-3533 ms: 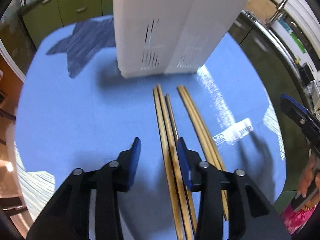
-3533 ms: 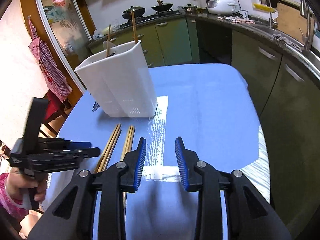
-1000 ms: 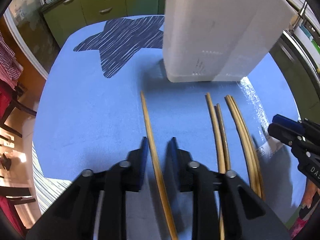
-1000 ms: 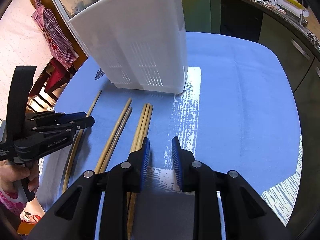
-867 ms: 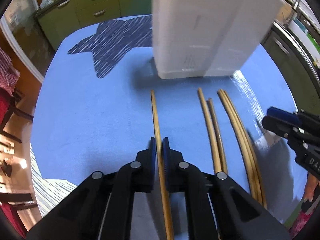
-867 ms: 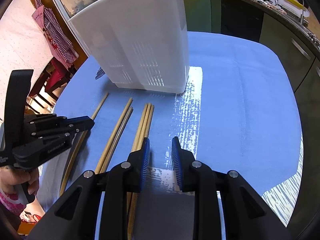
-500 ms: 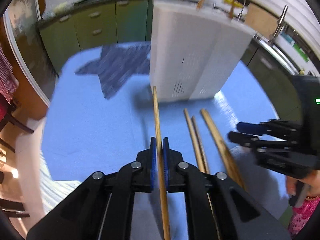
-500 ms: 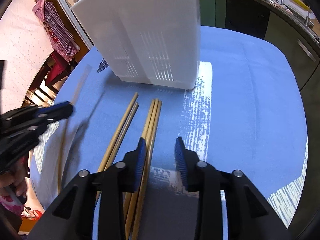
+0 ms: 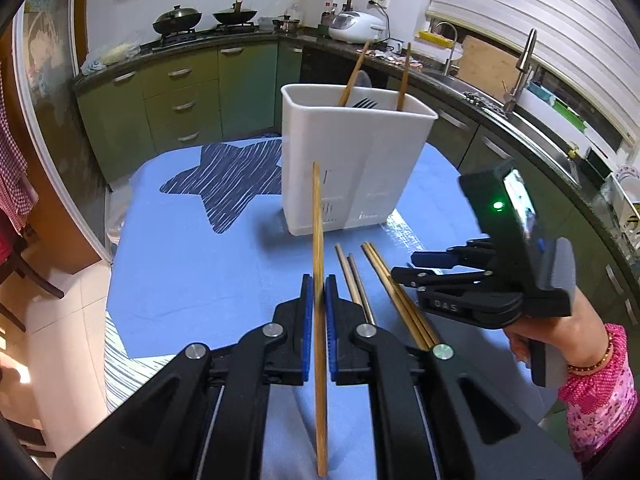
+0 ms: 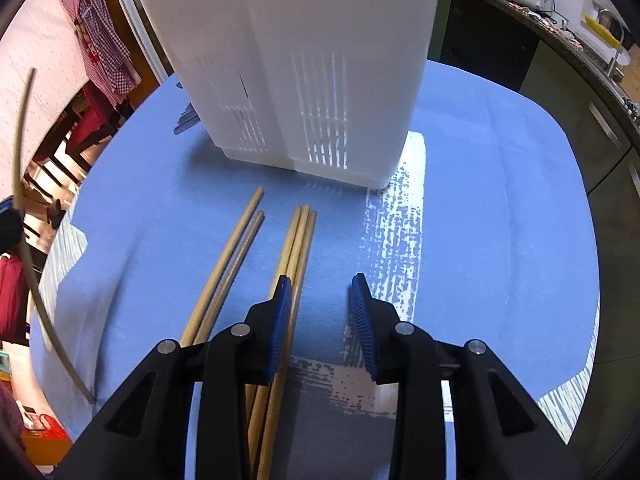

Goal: Organize utensils
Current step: 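Grasp a wooden chopstick from the table with the right tool, then lift both held chopsticks and carry them toward the white holder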

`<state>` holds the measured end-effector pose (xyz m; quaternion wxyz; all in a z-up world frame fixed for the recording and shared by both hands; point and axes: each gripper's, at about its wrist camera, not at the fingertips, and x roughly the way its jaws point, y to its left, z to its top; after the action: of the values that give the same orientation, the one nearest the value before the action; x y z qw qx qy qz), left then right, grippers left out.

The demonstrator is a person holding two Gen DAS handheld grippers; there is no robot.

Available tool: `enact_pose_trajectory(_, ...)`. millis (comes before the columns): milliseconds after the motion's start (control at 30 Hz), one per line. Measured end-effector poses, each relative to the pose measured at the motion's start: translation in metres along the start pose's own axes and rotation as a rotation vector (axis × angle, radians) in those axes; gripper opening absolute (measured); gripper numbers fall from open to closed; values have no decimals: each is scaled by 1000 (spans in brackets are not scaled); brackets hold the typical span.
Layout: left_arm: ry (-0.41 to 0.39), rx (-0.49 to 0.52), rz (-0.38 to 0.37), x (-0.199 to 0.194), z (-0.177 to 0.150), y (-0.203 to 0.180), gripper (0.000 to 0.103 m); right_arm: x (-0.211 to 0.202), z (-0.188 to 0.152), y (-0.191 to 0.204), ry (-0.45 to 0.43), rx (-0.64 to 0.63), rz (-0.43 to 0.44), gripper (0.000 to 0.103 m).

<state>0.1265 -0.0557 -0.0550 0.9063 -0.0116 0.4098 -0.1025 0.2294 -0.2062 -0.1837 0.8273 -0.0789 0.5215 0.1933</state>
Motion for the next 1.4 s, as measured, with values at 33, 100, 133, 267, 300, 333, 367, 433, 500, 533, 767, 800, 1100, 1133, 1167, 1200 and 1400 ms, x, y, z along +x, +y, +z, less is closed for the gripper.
enact_pose_trajectory(33,-3,5,0,-1,0,-2,6,1,0,0,2,0,-4,32)
enact_pose_trajectory(100,-4,10,-3,-5,0,-6,6,2,-1,-1,2,0,-8,32)
enact_pose_trajectory(133,-4,10,-6,-5,0,-5,6,2,-2,0,2,-2,-7,32)
enact_pose_trajectory(267,-8,8,-12,-6,1,-4,6,2,-2,0,7,-14,-27,32)
enact_pose_trajectory(300,-10,7,-13,-7,1,-3,6,1,-1,-2,6,-9,-39,32)
enact_pose_trajectory(333,-11,6,-14,-7,1,-2,6,-1,0,-5,1,2,-48,32)
enact_pose_trajectory(367,-11,6,-14,-7,1,-1,6,-3,0,-6,-3,10,-38,32)
enact_pose_trajectory(433,-11,5,-14,-7,1,0,6,-3,-1,-4,0,7,-17,32)
enact_pose_trajectory(500,-10,6,-14,-7,1,-1,6,0,-1,-1,10,-6,-24,32)
enact_pose_trajectory(533,-11,6,-15,-7,1,0,6,2,-1,1,17,-9,-20,32)
enact_pose_trajectory(767,-18,9,-15,-8,1,0,6,12,1,11,32,-37,-50,29)
enact_pose_trajectory(800,-18,10,-16,-8,1,0,6,12,1,11,32,-39,-47,27)
enact_pose_trajectory(1100,-24,28,-15,-15,-1,-1,6,13,3,8,47,-21,3,6)
enact_pose_trajectory(1133,-25,32,-15,-16,-1,-2,6,11,2,7,43,-20,5,6)
enact_pose_trajectory(1167,-26,34,-16,-17,-1,-2,6,7,1,7,30,-17,14,6)
enact_pose_trajectory(1200,-27,34,-17,-18,-1,-2,6,3,1,6,20,-13,18,6)
enact_pose_trajectory(1400,-37,46,-23,-26,-4,-4,6,-48,-8,-1,-98,11,65,6)
